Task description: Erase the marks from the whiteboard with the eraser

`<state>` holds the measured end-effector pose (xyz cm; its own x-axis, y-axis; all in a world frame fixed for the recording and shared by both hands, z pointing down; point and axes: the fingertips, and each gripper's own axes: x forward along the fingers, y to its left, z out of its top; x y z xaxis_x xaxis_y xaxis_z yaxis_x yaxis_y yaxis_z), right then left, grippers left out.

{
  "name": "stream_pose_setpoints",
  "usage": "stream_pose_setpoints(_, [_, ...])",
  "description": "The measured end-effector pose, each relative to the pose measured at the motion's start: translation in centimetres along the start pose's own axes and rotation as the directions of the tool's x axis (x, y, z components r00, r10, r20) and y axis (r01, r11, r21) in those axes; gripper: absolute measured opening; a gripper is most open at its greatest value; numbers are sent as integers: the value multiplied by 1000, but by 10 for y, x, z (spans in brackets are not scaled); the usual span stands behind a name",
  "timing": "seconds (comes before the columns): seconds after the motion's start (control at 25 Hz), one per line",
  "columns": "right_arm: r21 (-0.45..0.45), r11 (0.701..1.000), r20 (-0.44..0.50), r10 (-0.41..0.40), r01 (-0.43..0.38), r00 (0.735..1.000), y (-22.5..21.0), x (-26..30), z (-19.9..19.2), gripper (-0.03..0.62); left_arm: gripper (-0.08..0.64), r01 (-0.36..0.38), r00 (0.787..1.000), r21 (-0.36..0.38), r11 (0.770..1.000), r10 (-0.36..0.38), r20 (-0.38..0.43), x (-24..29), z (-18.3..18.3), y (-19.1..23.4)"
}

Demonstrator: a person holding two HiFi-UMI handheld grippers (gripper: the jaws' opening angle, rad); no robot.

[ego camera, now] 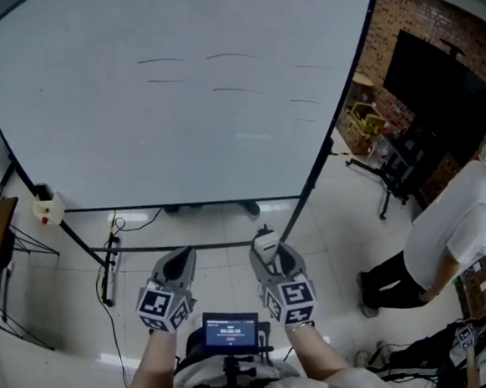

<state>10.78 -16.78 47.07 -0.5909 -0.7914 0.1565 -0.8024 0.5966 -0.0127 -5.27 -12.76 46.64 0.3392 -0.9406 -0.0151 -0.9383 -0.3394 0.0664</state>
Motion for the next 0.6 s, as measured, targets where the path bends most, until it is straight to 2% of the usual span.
stream_pose_setpoints(0.24, [17,999,0,36,-36,999,-3,-38,-13,268,5,-10,1000,1,1000,10,-11,-22,-6,-41])
stream_pose_setpoints(0.36, [31,999,8,39,-39,999,-6,-47,-13,268,5,-1,1000,-12,1000,1,-6,-21,-2,-48])
stream_pose_setpoints(0.6, [34,999,31,17,-18,999,-16,-45,-3,268,5,22,1000,11,1000,-22,10,-7,12,-49])
